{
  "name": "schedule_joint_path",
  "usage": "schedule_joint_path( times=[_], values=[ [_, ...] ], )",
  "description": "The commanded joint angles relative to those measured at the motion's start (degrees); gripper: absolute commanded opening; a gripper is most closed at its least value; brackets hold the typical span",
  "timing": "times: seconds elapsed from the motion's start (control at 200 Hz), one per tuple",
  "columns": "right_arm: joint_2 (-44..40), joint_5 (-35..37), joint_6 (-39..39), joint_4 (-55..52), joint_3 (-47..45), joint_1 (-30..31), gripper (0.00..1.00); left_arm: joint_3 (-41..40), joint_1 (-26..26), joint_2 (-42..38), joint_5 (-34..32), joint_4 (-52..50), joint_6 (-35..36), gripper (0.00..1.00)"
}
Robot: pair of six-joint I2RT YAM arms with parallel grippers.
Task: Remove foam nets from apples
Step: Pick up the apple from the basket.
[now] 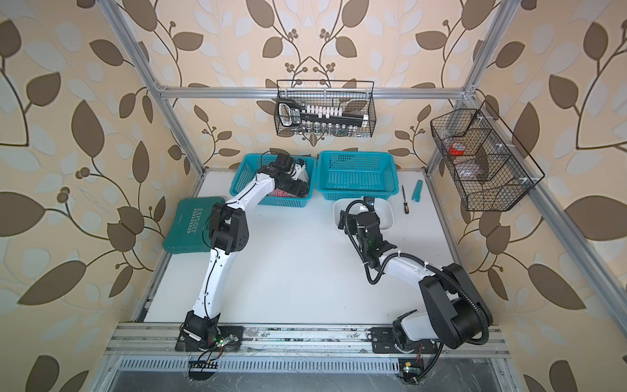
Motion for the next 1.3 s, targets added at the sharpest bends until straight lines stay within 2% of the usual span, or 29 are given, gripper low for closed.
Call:
schedule_joint_path(
  times=[0.0,0.19,0.355,0.76,1.07,1.185,1.23,1.295],
  values=[
    [0.85,0.77,0.81,-0.42,0.58,-0.40,1.00,1.60,0.30,1.03,0.81,-0.61,0.25,0.70],
    [0.98,0.52,1.09,-0.42,0.57,-0.75,1.00,0.01,0.30,-1.22,0.79,-0.22,0.52,0.54],
    [0.94,0.34,1.25,-0.42,0.54,-0.72,0.99,-0.40,0.30,-3.95,0.59,-0.50,1.07,0.50],
    [0.76,0.21,1.41,-0.42,0.47,-0.79,1.00,-3.89,0.30,-14.99,2.90,0.27,1.10,0.48],
    [0.72,0.30,1.52,-0.34,0.41,-0.85,0.99,-5.44,0.27,-22.00,5.38,-3.04,-0.23,0.47],
    [0.93,0.16,1.86,0.01,0.31,-0.85,1.00,-10.88,-0.30,-28.19,7.07,-2.96,-3.04,0.45],
    [1.10,0.09,2.02,0.03,0.20,-0.83,1.00,-15.62,-0.93,-31.93,6.95,-1.16,-4.12,0.44],
    [1.18,-0.01,2.19,0.03,0.28,-0.90,0.99,-26.59,-2.58,-38.25,6.12,2.93,-6.12,0.44]
  ],
)
